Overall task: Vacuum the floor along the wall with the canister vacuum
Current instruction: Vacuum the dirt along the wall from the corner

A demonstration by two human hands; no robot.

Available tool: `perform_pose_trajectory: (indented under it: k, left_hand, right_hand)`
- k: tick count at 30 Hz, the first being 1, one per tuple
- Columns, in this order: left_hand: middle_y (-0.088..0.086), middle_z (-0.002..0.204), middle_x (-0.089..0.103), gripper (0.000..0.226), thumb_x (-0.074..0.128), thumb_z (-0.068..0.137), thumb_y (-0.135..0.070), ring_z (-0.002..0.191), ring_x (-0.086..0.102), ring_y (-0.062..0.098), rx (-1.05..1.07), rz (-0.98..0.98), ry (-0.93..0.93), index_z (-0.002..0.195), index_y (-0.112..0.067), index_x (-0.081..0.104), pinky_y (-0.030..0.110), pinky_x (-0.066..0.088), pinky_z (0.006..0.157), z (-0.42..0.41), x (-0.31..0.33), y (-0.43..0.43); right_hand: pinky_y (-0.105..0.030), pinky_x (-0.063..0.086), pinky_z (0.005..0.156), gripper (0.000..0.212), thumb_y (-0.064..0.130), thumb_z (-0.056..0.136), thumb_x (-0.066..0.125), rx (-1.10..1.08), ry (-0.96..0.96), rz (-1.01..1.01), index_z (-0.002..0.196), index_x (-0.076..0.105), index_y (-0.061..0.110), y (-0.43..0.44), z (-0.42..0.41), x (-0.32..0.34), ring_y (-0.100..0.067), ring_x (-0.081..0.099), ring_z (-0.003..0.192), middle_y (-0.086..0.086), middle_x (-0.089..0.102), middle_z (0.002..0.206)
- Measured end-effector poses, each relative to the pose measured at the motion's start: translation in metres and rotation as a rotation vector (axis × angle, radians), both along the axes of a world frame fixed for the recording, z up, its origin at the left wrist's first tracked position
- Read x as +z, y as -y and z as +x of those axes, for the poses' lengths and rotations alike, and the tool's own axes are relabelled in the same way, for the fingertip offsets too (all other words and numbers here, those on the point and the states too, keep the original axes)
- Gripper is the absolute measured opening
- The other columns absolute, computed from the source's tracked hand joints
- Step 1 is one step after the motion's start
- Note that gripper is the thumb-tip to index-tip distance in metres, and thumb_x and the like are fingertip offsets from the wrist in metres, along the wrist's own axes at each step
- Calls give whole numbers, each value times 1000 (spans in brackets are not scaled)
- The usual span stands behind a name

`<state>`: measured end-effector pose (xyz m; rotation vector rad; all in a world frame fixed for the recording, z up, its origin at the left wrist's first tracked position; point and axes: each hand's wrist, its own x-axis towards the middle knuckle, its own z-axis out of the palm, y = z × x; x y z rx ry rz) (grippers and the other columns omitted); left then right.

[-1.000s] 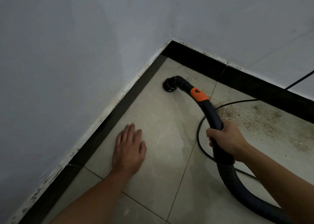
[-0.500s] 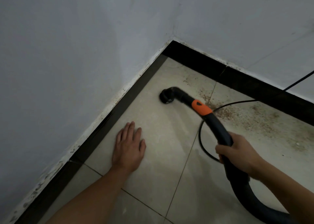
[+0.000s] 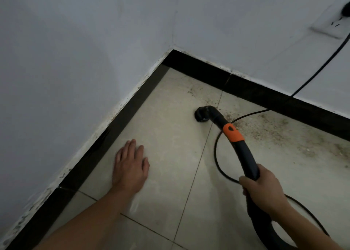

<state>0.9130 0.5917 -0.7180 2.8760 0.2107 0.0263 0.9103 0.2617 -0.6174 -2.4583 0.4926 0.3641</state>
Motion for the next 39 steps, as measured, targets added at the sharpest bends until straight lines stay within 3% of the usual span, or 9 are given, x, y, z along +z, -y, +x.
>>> perform_pose_trajectory:
  k: [3, 5, 11, 19, 24, 28, 33, 37, 39]
  left_hand:
    - [25, 130, 53, 44, 39, 87, -28, 121, 49, 38, 22, -13, 9, 115, -3, 63, 47, 38, 100, 22, 4, 8]
    - [23, 140, 45, 40, 50, 90, -23, 130, 40, 35, -4, -27, -8, 125, -5, 56, 44, 29, 107, 44, 2, 14]
    - [19, 153, 28, 50, 41, 97, -28, 143, 21, 31, 32, -12, -17, 143, -10, 39, 40, 14, 115, 116, -8, 25]
    - [24, 147, 40, 47, 43, 94, -25, 138, 33, 36, 74, 2, 66, 136, -6, 51, 46, 27, 113, 127, -21, 29]
    - [24, 143, 44, 47, 45, 90, -25, 135, 39, 38, 76, 7, 78, 131, -5, 56, 47, 33, 109, 129, -19, 30]
    - [23, 145, 43, 50, 36, 91, -29, 136, 38, 37, 75, 27, 62, 131, -6, 56, 47, 34, 108, 131, -16, 29]
    - [22, 147, 41, 53, 32, 91, -30, 137, 37, 36, 88, 44, 45, 131, -6, 56, 47, 33, 107, 134, -16, 29]
    - [22, 147, 40, 52, 34, 91, -29, 137, 36, 37, 82, 44, 40, 132, -5, 55, 48, 33, 106, 133, -17, 30]
    - [22, 147, 40, 50, 37, 91, -28, 138, 36, 37, 80, 36, 40, 131, -5, 55, 48, 32, 107, 134, -16, 30]
  right_hand:
    - [-43, 60, 59, 17, 13, 79, 72, -98, 38, 111, 90, 59, 14, 0, 30, -4, -27, 69, 57, -9, 70, 64]
    - [-44, 61, 60, 18, 12, 80, 72, -151, 49, 186, 92, 59, 13, -3, 53, -6, -28, 69, 57, -12, 70, 67]
    - [-43, 61, 63, 16, 12, 82, 72, -202, 90, 277, 91, 59, 12, -20, 129, -9, -27, 67, 59, -12, 67, 71]
    - [-52, 61, 63, 18, 19, 78, 71, -74, 114, 219, 91, 59, 17, -55, 176, -34, -33, 70, 63, -14, 69, 73]
    - [-45, 61, 59, 21, 22, 77, 72, 31, 74, 216, 90, 56, 21, -80, 213, -24, -24, 69, 58, -7, 70, 68]
    - [-43, 62, 62, 21, 16, 80, 72, 54, -26, 297, 95, 57, 17, -89, 238, -6, -24, 69, 59, -11, 71, 73]
    - [-26, 51, 42, 18, 13, 81, 72, -14, -88, 250, 93, 60, 12, -41, 222, 25, -17, 66, 47, -7, 68, 60]
    - [-40, 56, 54, 17, 4, 82, 71, -97, -124, 184, 93, 60, 10, 0, 153, 39, -27, 68, 53, -12, 68, 59]
    - [-39, 55, 56, 17, 3, 81, 72, -82, -191, 173, 91, 61, 10, 9, 125, 41, -26, 68, 52, -11, 69, 59]
